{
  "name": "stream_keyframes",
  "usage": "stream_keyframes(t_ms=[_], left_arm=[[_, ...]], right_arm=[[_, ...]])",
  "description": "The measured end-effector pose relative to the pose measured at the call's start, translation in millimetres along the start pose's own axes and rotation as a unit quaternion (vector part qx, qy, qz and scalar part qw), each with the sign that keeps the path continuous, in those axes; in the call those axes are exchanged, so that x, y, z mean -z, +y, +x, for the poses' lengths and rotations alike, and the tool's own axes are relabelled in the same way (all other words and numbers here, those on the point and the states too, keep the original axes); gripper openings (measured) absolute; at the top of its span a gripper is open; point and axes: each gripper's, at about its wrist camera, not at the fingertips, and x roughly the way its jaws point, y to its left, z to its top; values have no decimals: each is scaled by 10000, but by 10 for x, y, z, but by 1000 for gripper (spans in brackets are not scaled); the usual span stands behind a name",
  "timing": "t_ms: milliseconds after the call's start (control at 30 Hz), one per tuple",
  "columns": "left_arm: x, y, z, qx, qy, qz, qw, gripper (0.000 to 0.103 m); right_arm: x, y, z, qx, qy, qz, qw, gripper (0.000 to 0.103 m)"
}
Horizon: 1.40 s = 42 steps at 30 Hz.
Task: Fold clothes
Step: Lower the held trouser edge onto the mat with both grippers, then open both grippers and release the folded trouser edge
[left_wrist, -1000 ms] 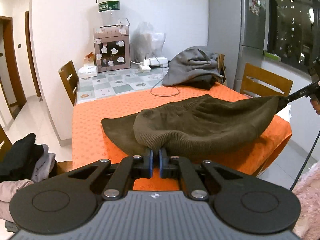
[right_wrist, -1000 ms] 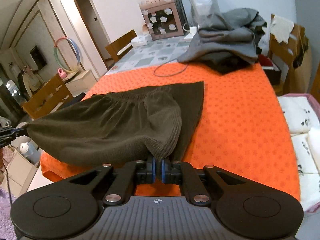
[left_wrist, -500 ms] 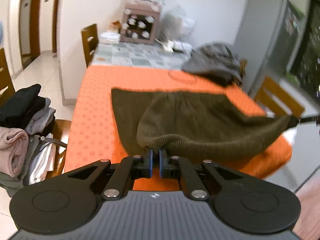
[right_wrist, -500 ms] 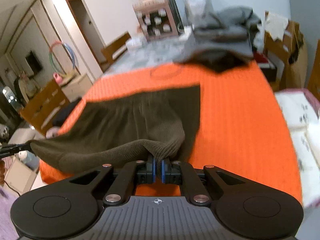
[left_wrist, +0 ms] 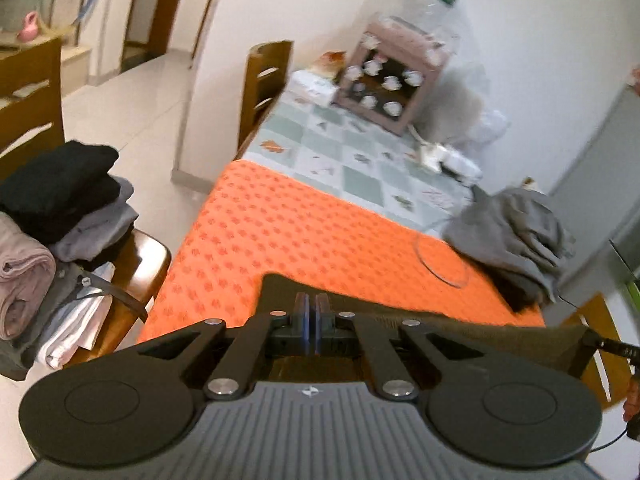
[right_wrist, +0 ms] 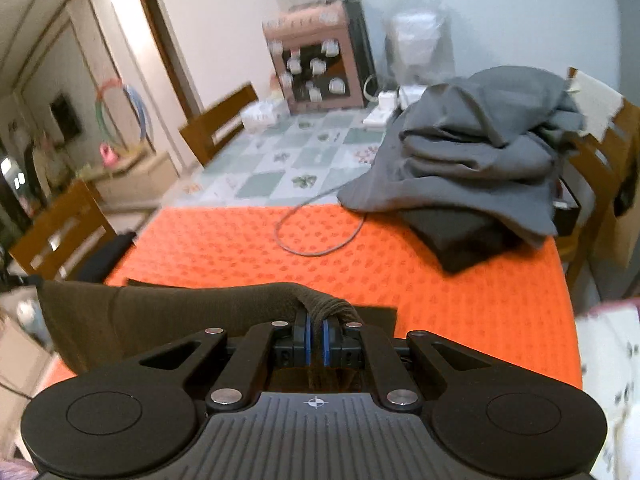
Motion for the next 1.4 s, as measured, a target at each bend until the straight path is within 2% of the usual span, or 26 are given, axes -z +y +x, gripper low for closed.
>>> stream_keyframes(t_ms=[100,200,333,367,400,500,700,867,1000,1067,1167,1200,1233,1267,1400], left_arm=[[-146,59,371,-196,89,-186,9996,0],[-167,82,647,-317,205,-132,9992,0],[-117,123,903,-245,562,-157,9980,2],[-95,131,951,-249,626,-126,9976,4],[-68,151,993,-224,702,-140,9972,12],[26,209,1114,-130,922,-157,9955,29],[151,236,1319,275,1167,-211,9926,29],[164,234,1503,200,1301,-161,9912,29],[191,286,1502,42,1158,-297,9928,34],[229,310,1489,83,1147,-410,9925,35],[276,300,1483,157,1094,-393,9931,35],[284,296,1484,183,1082,-414,9931,32],[295,289,1478,201,1038,-443,9934,22],[313,279,1463,224,978,-460,9939,6],[330,163,1240,148,416,-291,9986,4]], right_arm=[[-124,-153,470,24,285,-7,9996,8],[-146,-268,908,163,742,-51,9971,8],[-16,-395,1268,219,1282,61,9915,8],[24,-404,1313,226,1372,65,9903,8],[63,-409,1346,245,1434,66,9893,9],[141,-389,1381,393,1527,28,9875,10],[153,-383,1353,475,1474,288,9875,11],[139,-397,1352,535,1458,445,9869,11],[151,-402,1354,573,1426,529,9867,11],[170,-391,1350,603,1423,562,9864,11],[202,-361,1366,645,1420,556,9862,11],[209,-350,1373,663,1413,553,9862,11],[216,-339,1379,681,1406,550,9862,11],[216,-326,1368,706,1372,527,9866,11],[217,-276,1320,808,1236,436,9881,8]])
